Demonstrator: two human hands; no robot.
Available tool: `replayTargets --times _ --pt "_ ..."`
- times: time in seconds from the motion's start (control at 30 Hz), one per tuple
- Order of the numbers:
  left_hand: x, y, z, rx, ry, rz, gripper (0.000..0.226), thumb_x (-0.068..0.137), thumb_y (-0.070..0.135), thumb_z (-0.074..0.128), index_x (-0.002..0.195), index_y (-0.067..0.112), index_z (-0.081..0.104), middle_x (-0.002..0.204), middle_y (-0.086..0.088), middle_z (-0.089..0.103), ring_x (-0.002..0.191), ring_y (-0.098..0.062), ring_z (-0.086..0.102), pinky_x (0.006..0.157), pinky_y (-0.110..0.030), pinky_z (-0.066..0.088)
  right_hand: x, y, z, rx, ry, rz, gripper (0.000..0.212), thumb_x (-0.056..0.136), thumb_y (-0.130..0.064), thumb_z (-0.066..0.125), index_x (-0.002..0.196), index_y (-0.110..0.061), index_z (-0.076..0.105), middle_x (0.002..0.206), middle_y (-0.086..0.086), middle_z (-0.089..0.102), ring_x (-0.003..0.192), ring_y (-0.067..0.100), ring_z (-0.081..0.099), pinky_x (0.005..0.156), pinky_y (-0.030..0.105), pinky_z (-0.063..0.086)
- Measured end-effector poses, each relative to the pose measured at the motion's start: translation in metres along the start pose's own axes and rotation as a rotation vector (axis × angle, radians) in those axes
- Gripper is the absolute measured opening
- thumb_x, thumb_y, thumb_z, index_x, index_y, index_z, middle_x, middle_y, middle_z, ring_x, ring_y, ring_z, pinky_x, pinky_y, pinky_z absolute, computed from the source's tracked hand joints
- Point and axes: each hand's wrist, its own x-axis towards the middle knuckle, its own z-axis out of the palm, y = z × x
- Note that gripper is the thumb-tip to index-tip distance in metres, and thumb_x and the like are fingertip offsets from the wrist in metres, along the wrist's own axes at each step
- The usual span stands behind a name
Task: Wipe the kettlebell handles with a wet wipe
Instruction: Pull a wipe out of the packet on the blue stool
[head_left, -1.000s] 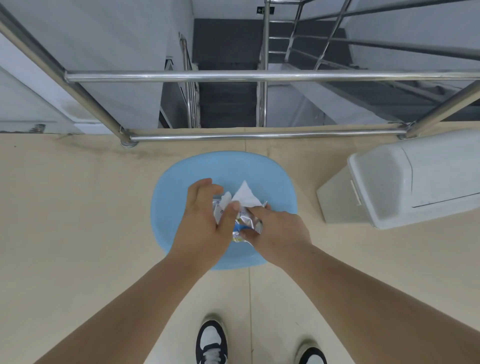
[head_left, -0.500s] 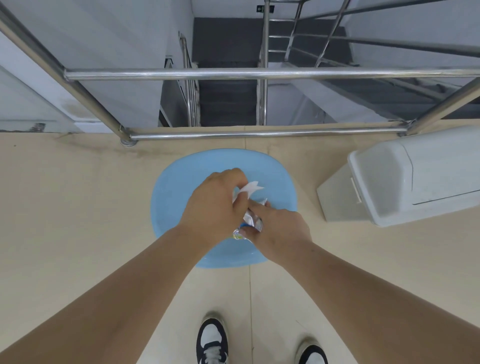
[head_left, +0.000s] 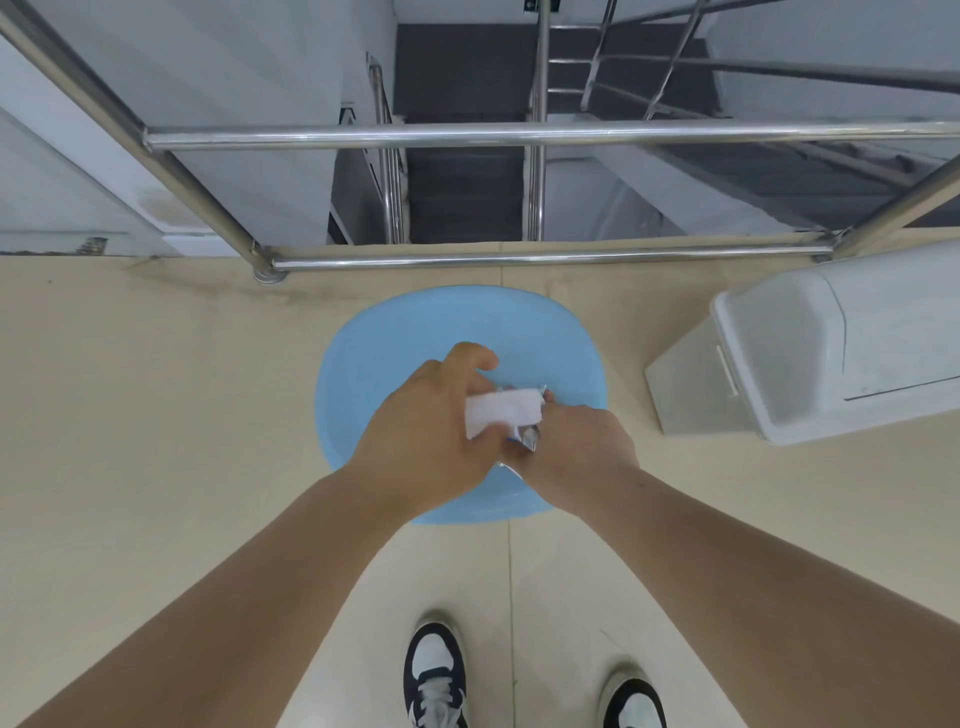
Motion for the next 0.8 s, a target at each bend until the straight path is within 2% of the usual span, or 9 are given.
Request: replayTargets --times 0.03,0.1,0.17,0.23,0.33,0.5,0.6,0.7,0.8 --pt "0.001 -0.006 0.001 0.097 -0.069 0.012 0.052 0.084 0.032 0.068 0.129 0.041 0.043 0.113 0.012 0.063 0.104 -0.014 0.059 0.084 -0.037 0.053 0.000 0.000 -0.001 0.003 0.000 0.001 0.040 0.097 -0.066 0.050 0.120 -0.033 0.056 0.106 -0.005 0.062 0.105 0.027 0.065 0.072 0.032 0.046" --pt "0.001 -0.010 0.000 0.217 -0.115 0.032 0.051 0.085 0.023 0.064 0.130 0.043 0.052 0.114 0.011 0.062 0.106 -0.015 0.057 0.084 -0.034 0.052 -0.002 0.002 -0.002 0.006 0.009 -0.006 0.046 0.097 -0.065 0.052 0.135 -0.039 0.052 0.111 -0.006 0.060 0.111 0.027 0.064 0.077 0.033 0.049" --pt "0.001 -0.013 -0.001 0.217 -0.080 0.083 0.032 0.088 0.016 0.062 0.114 0.035 0.067 0.102 0.012 0.064 0.097 -0.015 0.056 0.079 -0.033 0.050 -0.003 0.001 -0.004 -0.005 0.015 -0.026 0.056 0.098 -0.063 0.052 0.150 -0.048 0.038 0.129 -0.007 0.062 0.116 0.027 0.061 0.085 0.035 0.053" --pt "0.001 -0.013 -0.005 0.188 -0.003 0.120 0.010 0.087 0.017 0.067 0.089 0.026 0.064 0.083 0.010 0.060 0.080 -0.016 0.055 0.068 -0.037 0.049 -0.003 0.001 -0.003 -0.010 0.024 -0.039 0.059 0.098 -0.062 0.052 0.153 -0.050 0.032 0.134 -0.006 0.060 0.116 0.027 0.061 0.089 0.038 0.055" --pt "0.004 -0.011 -0.008 0.145 0.083 0.089 0.033 0.092 0.028 0.068 0.069 0.027 0.045 0.062 0.007 0.045 0.060 -0.017 0.046 0.054 -0.032 0.036 -0.003 0.001 -0.003 -0.005 0.032 -0.049 0.057 0.098 -0.062 0.051 0.151 -0.050 0.034 0.131 -0.007 0.061 0.113 0.027 0.062 0.086 0.038 0.055" --pt "-0.006 0.003 -0.009 0.063 0.158 -0.011 0.039 0.101 0.038 0.053 0.065 0.023 0.050 0.053 0.003 0.046 0.056 -0.025 0.048 0.054 -0.036 0.038 -0.003 -0.003 0.000 -0.027 0.032 -0.060 0.050 0.097 -0.063 0.052 0.143 -0.048 0.041 0.128 -0.005 0.059 0.107 0.027 0.063 0.079 0.035 0.053" --pt "-0.010 0.013 -0.019 -0.023 0.295 -0.119 0.052 0.101 0.050 0.040 0.074 0.011 0.062 0.059 -0.004 0.059 0.060 -0.026 0.057 0.059 -0.040 0.046 -0.003 -0.003 0.000 -0.026 0.027 -0.054 0.052 0.098 -0.062 0.052 0.147 -0.047 0.039 0.136 -0.005 0.057 0.113 0.027 0.061 0.082 0.035 0.052" --pt "-0.013 0.027 -0.030 -0.082 0.342 -0.237 0.052 0.102 0.049 0.041 0.062 0.017 0.043 0.053 -0.001 0.049 0.054 -0.021 0.047 0.054 -0.034 0.037 -0.006 -0.003 -0.002 -0.027 0.030 -0.056 0.053 0.098 -0.062 0.051 0.148 -0.047 0.038 0.138 -0.006 0.056 0.113 0.027 0.061 0.085 0.036 0.055" --pt "-0.017 0.033 -0.035 -0.261 0.335 -0.312 0.055 0.101 0.052 0.044 0.066 0.010 0.048 0.057 -0.002 0.051 0.053 -0.015 0.045 0.053 -0.029 0.037 -0.008 -0.003 -0.005 -0.043 0.007 -0.040 0.062 0.098 -0.064 0.050 0.155 -0.048 0.029 0.149 -0.006 0.052 0.121 0.027 0.059 0.092 0.038 0.055"
